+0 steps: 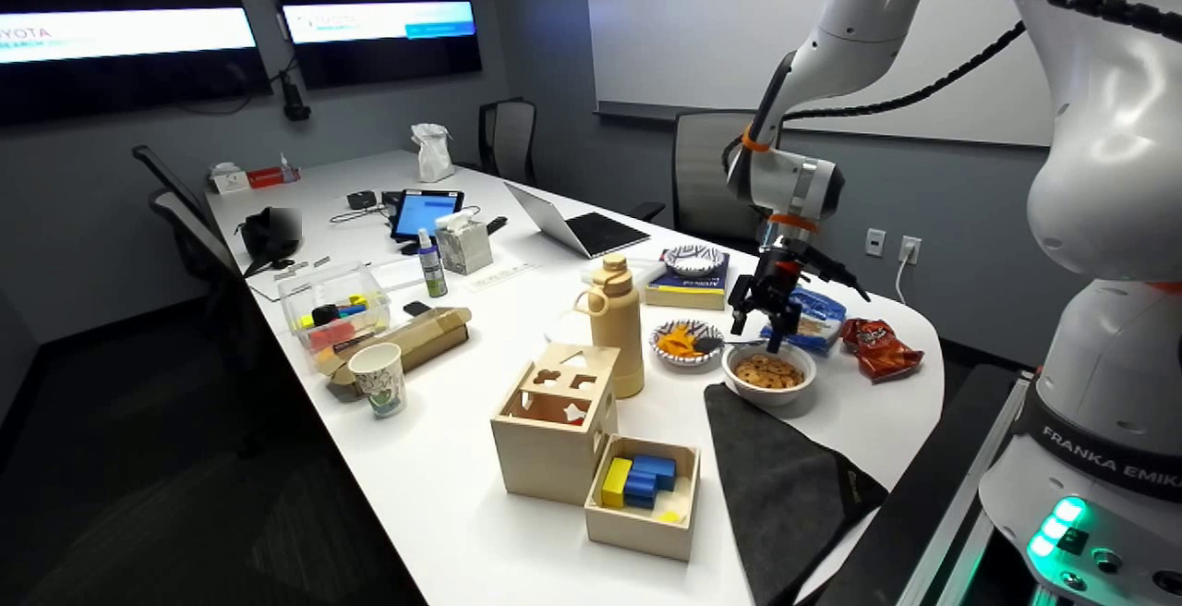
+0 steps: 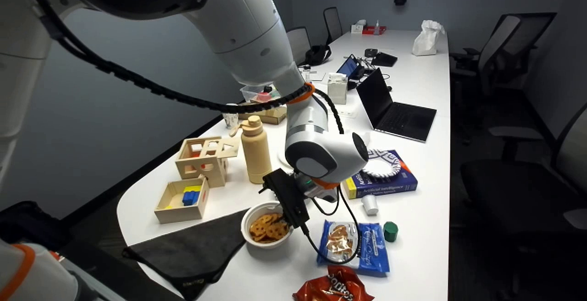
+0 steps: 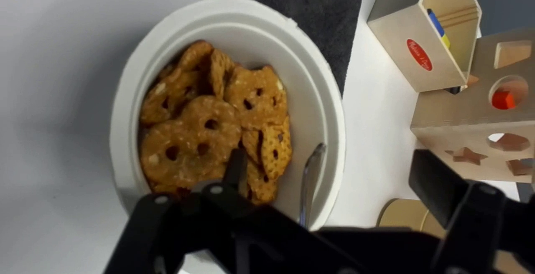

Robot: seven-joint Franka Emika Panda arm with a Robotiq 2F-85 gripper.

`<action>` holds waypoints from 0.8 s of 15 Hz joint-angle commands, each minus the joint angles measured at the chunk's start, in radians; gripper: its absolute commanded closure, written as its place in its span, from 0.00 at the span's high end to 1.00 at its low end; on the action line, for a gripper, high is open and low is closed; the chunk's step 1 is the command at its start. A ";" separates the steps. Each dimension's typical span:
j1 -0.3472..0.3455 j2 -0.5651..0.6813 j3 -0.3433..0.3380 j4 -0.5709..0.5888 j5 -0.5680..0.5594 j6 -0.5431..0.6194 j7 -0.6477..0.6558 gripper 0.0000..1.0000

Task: Use the silver spatula to stir the bowl

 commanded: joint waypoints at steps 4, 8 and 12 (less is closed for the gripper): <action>-0.028 0.071 0.005 0.071 0.054 -0.108 -0.017 1.00; -0.027 0.088 0.001 0.088 0.072 -0.143 -0.017 0.74; -0.030 0.095 -0.005 0.098 0.087 -0.162 -0.020 0.42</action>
